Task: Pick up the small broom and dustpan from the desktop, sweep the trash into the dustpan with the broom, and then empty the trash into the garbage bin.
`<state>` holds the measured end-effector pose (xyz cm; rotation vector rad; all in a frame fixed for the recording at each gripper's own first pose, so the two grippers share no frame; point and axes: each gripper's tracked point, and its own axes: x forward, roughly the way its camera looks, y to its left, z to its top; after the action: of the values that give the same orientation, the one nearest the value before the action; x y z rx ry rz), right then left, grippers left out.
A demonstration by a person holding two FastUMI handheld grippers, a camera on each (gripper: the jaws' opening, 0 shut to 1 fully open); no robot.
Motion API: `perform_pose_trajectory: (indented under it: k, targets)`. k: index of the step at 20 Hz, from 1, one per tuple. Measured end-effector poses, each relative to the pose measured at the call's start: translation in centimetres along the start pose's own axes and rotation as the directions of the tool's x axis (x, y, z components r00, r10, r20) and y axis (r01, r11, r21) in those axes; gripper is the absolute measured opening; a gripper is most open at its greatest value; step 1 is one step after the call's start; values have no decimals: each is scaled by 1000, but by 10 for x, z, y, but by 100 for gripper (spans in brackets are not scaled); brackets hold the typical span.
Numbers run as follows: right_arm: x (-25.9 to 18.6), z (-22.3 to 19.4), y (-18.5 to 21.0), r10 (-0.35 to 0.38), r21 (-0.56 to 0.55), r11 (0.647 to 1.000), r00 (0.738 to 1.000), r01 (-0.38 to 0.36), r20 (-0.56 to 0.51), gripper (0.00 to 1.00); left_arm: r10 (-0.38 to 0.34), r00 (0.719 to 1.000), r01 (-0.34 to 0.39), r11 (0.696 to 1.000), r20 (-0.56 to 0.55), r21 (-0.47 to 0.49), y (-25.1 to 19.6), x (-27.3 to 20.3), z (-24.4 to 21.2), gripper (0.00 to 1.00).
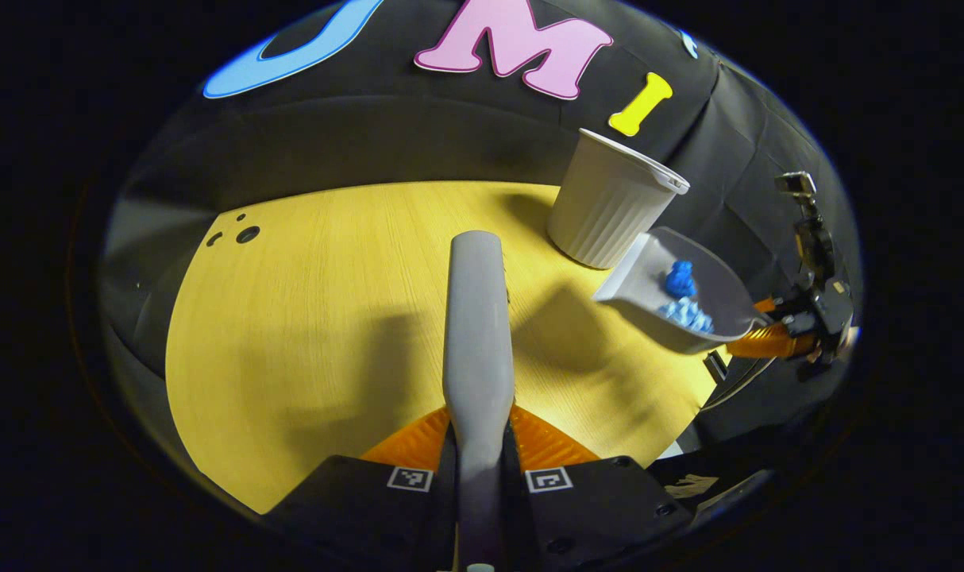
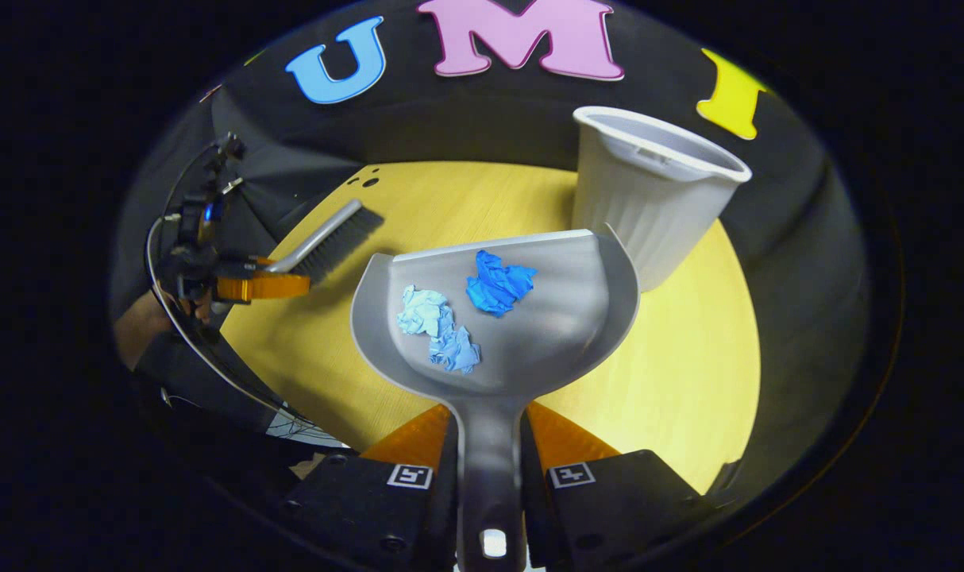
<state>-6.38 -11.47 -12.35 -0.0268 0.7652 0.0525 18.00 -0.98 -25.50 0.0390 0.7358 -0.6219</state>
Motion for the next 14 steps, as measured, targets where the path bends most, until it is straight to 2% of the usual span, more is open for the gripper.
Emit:
perform_pose_trajectory:
  k: [2, 8, 13, 14]
  targets:
    - [-26, 18, -8, -12, 21, 1000, 1000, 12, 21, 39, -9, 1000, 9, 1000, -3, -7, -13, 2, 1, 28]
    - [-81, 71, -22, -22, 53, 998, 997, 18, 74, 38, -5, 1000, 5, 1000, -8, -30, -6, -1, 4, 28]
    - [-90, 130, -45, -49, 105, 994, 991, 36, 125, 38, 2, 1000, -3, 998, -10, -63, 2, 3, 0, 28]
    - [-88, 142, -52, -58, 104, 994, 988, 44, 141, 38, 8, 1000, -9, 998, -13, -59, -1, 2, -1, 31]
